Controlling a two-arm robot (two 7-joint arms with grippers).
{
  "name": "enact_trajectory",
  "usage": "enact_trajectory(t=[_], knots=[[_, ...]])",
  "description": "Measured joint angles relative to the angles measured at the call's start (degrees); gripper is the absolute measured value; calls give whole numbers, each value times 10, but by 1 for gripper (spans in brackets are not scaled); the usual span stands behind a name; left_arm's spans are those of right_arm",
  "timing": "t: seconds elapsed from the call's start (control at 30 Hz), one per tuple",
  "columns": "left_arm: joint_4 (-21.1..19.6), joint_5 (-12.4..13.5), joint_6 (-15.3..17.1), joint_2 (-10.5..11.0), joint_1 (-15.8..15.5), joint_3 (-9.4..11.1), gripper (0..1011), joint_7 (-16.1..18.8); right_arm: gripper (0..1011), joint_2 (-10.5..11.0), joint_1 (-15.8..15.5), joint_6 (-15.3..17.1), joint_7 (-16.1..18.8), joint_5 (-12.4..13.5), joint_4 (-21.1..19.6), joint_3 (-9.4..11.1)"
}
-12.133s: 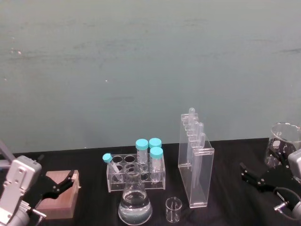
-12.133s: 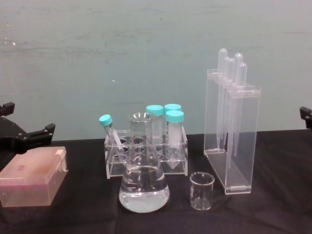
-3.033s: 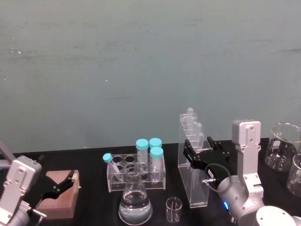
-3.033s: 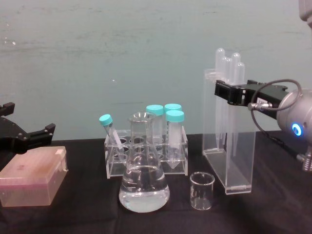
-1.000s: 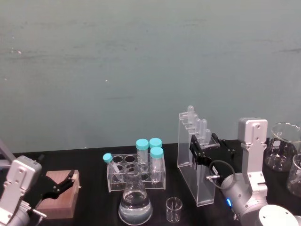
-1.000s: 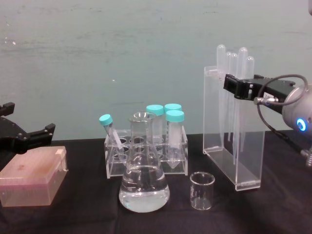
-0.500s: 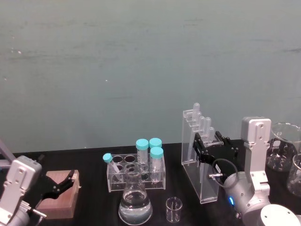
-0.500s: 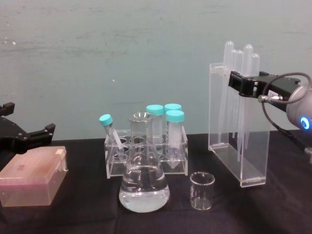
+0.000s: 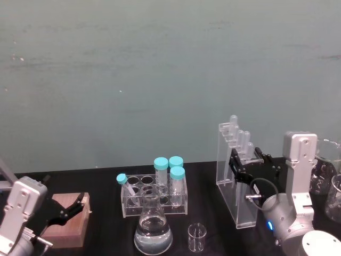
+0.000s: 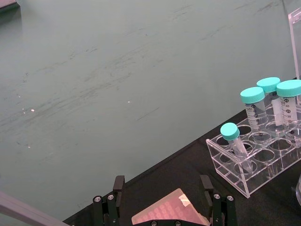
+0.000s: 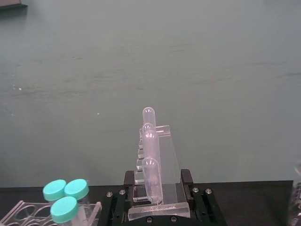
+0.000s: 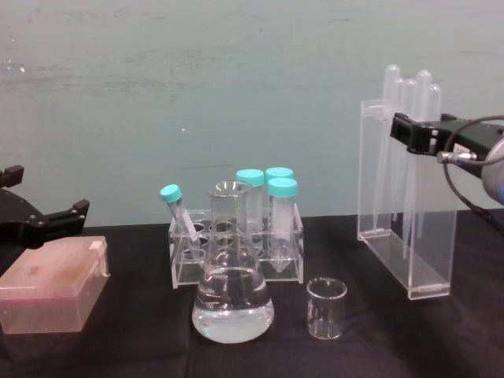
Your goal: Place the experimental apparatus aside using one hand.
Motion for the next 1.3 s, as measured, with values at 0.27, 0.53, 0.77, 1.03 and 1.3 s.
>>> enact_trajectory(t=[0.27, 0.53, 0.77, 1.03, 1.3], knots=[[0, 0, 0, 0, 0, 0, 1000, 0, 601, 2, 0, -2, -3, -3, 0, 13], [0, 0, 0, 0, 0, 0, 1000, 0, 601, 7, 1, -4, -3, -4, -1, 25], [0, 0, 0, 0, 0, 0, 1000, 0, 601, 14, 3, -5, 4, -1, 0, 35], [0, 0, 0, 0, 0, 0, 1000, 0, 601, 25, 6, -8, 16, 7, 4, 46], [0, 0, 0, 0, 0, 0, 1000, 0, 601, 43, 8, -10, 35, 19, 6, 53]])
